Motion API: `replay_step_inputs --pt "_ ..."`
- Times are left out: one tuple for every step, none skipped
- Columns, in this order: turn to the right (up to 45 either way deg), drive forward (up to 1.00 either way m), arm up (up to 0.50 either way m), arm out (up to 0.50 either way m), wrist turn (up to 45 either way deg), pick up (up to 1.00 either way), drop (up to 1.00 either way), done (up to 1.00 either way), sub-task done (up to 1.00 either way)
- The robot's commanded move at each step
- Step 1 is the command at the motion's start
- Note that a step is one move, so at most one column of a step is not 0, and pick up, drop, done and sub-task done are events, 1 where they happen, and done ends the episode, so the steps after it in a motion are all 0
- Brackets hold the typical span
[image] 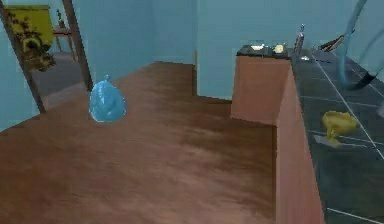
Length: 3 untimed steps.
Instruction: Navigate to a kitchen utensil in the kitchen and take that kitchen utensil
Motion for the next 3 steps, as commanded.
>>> replay_step_inputs --pt "0.0 0.35 0.00 0.00 0.0 0.00 0.00 0.00 0.00" --pt "-21.0 0.00 0.00 0.00 0.0 0.00 0.00 0.00 0.00" --pt "0.0 0.00 0.50 0.00 0.0 0.00 0.00 0.00 0.00"
